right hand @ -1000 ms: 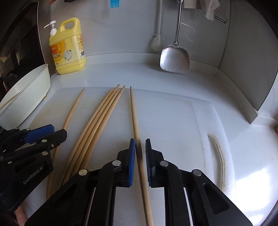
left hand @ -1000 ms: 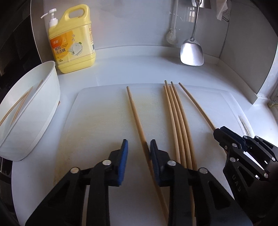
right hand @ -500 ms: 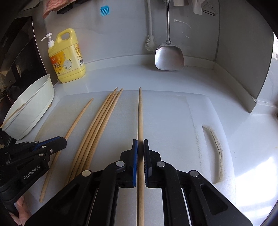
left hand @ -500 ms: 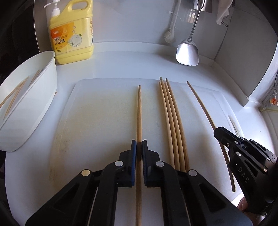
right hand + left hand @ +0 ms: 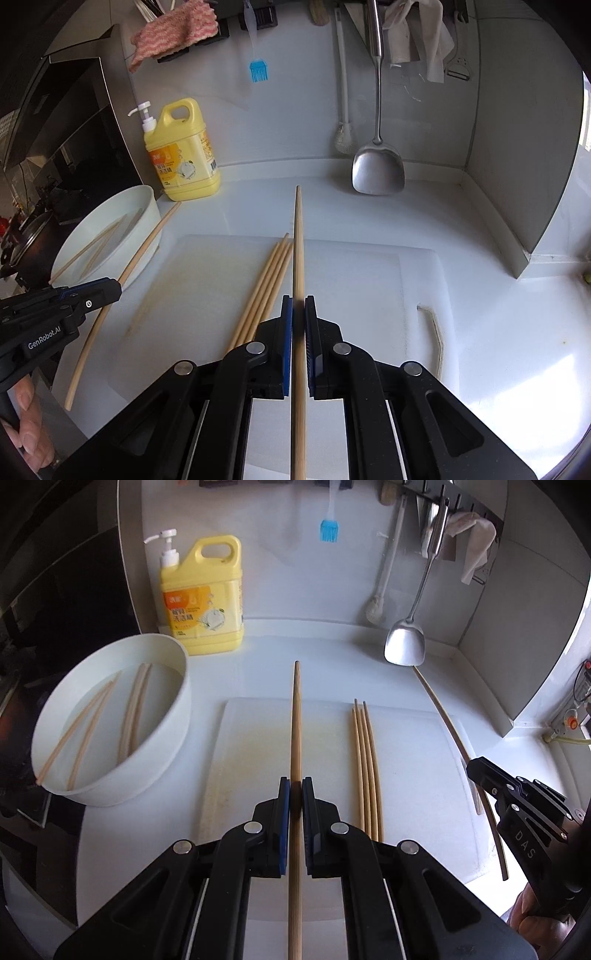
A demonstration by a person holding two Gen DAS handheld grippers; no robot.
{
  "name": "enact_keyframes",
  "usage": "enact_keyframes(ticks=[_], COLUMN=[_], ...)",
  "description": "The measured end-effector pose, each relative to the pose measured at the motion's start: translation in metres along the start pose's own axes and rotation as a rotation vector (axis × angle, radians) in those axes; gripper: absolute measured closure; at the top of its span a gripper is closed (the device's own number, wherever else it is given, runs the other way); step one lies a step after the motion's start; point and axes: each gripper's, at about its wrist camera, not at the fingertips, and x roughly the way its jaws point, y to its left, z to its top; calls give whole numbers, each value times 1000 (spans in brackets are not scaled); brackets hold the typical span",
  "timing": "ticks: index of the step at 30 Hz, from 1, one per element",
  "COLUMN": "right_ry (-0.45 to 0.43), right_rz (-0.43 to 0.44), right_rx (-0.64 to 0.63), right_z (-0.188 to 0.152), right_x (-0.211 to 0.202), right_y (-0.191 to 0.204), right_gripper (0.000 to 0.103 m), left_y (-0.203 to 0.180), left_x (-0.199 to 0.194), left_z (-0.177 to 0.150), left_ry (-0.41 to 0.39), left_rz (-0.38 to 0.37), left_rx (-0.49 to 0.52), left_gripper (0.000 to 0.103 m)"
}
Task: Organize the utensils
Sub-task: 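Carry both held chopsticks up and over the white water basin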
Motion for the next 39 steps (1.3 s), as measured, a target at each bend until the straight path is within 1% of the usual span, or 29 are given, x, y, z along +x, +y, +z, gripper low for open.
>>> enact_keyframes(ticks=[3, 9, 12, 17, 23, 26, 29, 34, 39], right_ry=[-9, -35, -55, -50, 1, 38, 89, 154, 224], right_rz=[35, 94, 114, 166, 229, 243, 257, 244, 244], right_rx=[-5, -71, -80, -85, -76, -63, -35, -30, -3], right_z=[13, 39, 53, 75, 89, 93, 95, 99, 100], right_x=[-10, -10, -6, 16, 60, 88, 115, 152, 182], right_y=[16, 79, 115, 177, 242, 265, 279, 299, 305], right_gripper=[97, 97, 97, 97, 97, 97, 97, 97, 97], left_y=[16, 63, 95, 161, 236, 261, 278, 291, 302], left_x=[-21, -52, -56, -52, -19, 1, 20, 49, 78], left_z=[8, 21, 27, 36, 46, 51, 57, 61, 63], left_ry=[-28, -92, -98, -97, -44, -21, -3, 32, 88], left_rz=[14, 44, 48, 57, 83, 83, 74, 61, 48], left_rx=[-16, -32, -35, -53, -82, -94, -102, -104, -104], left_gripper=[96, 96, 96, 96, 96, 96, 96, 96, 96])
